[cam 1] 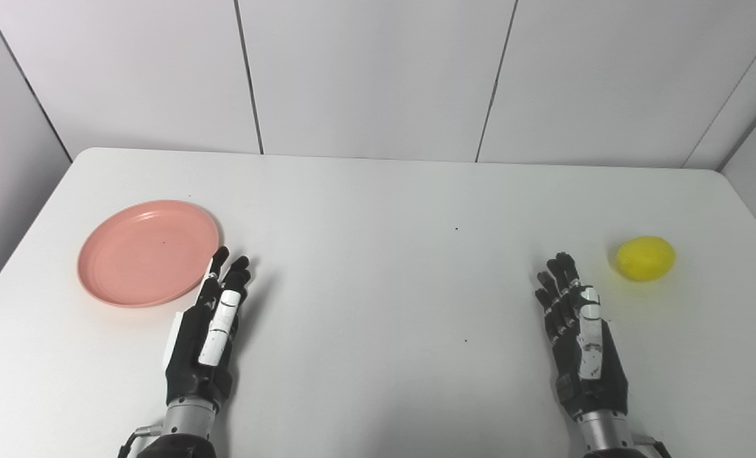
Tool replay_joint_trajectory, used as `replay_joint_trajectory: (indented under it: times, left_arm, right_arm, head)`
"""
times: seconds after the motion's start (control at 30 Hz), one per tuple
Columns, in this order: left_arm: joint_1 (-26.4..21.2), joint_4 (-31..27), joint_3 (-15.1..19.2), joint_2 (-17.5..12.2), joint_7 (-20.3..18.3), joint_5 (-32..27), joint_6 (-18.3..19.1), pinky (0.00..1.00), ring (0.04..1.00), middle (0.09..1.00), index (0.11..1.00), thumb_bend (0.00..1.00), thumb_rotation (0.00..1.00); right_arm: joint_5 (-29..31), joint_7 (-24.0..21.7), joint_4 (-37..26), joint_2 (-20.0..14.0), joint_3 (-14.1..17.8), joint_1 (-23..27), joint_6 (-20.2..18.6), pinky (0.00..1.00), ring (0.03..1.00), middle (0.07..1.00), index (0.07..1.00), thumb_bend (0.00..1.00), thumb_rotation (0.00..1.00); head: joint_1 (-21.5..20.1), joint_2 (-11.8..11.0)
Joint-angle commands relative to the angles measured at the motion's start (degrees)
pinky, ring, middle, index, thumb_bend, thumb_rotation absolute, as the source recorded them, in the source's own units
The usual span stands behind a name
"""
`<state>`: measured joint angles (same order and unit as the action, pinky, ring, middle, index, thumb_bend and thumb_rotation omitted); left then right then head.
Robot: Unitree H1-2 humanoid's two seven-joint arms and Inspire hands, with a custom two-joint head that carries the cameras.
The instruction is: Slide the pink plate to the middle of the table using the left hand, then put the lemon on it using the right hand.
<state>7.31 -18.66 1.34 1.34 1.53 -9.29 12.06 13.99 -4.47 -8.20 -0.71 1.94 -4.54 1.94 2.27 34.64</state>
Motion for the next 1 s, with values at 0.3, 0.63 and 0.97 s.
replay_joint_trajectory:
  times: [0.3, 0.63, 0.97]
  left_arm:
    - [2.8, 3.8, -2.9, 2.7, 0.9, 3.0, -6.2, 1.0, 0.958, 0.932, 0.964, 0.66, 0.73]
    - [2.5, 8.3, -4.6, 2.9, 1.6, 4.5, -10.7, 1.0, 0.963, 0.935, 0.965, 0.59, 0.74]
    - [2.4, 11.0, -5.5, 3.8, 2.8, 6.2, -13.3, 0.99, 0.938, 0.911, 0.942, 0.52, 0.67]
  right_arm:
    - [4.1, -5.0, 6.8, -2.9, 2.1, 0.1, 4.0, 1.0, 0.99, 0.991, 0.991, 0.75, 1.0]
    - [4.4, -6.5, 10.0, -3.7, 2.7, 0.5, 5.6, 1.0, 1.0, 1.0, 1.0, 0.71, 1.0]
    - [6.3, -8.2, 12.9, -4.3, 3.6, 1.0, 6.8, 1.0, 1.0, 1.0, 1.0, 0.68, 1.0]
  head:
    - [6.6, -4.5]
    - [10.0, -9.2]
    - [13.6, -12.2]
